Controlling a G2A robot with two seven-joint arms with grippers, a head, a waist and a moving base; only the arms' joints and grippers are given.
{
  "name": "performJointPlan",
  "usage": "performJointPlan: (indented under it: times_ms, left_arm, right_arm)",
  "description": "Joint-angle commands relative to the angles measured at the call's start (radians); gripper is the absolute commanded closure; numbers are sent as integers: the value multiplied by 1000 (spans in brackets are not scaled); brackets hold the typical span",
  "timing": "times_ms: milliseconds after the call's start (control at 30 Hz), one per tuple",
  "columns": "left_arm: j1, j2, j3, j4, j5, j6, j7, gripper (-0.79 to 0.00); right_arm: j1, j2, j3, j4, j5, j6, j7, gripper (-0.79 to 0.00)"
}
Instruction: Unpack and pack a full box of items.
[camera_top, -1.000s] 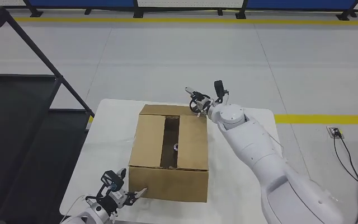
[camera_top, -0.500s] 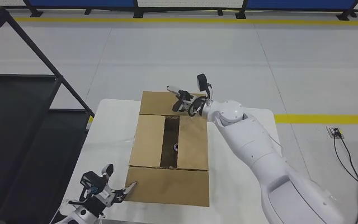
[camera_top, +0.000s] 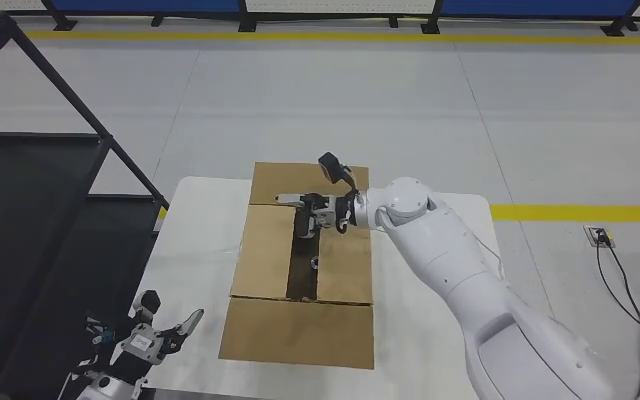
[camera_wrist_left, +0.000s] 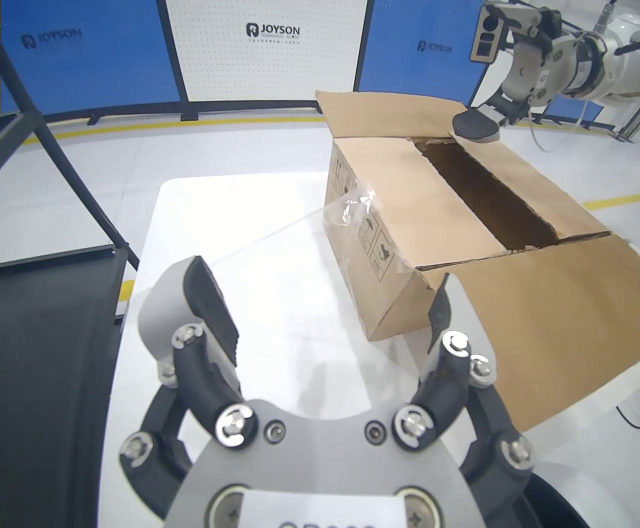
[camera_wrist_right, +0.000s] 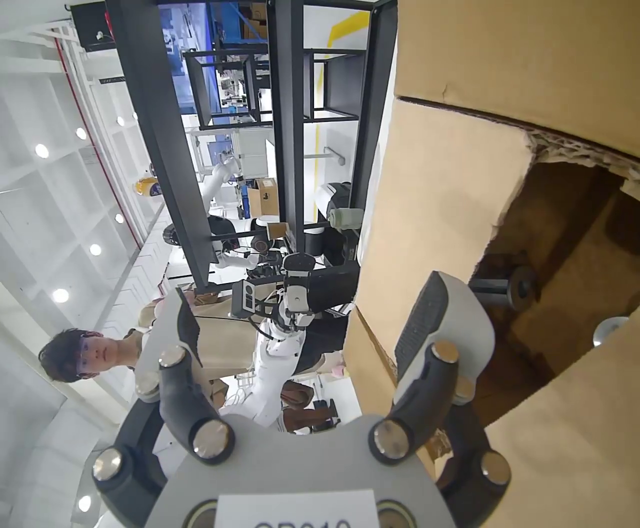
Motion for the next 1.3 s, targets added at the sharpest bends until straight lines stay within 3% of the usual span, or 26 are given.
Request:
performJointPlan:
  times_ms: [0, 133, 367, 867, 1267]
  left_arm:
    - [0, -1, 9, -8, 3, 3, -4, -785]
    - [7, -3, 23, -27, 4, 1, -4, -785]
    - [14, -5, 44, -53, 33, -6, -13, -785]
    - [11, -10, 126, -91, 178, 50, -24, -785]
    - [-61, -30, 264, -125, 371, 312, -71, -785]
  right_arm:
    - [-19, 0, -9, -21, -37, 37, -71, -785]
    - [-50, -4, -20, -49, -88, 70, -164, -785]
    - [-83, -15, -23, -57, -120, 67, -175, -785]
    - [-93, -44, 56, 5, 23, -159, -28, -785]
    - [-86, -59, 121, 0, 145, -230, 148, -785]
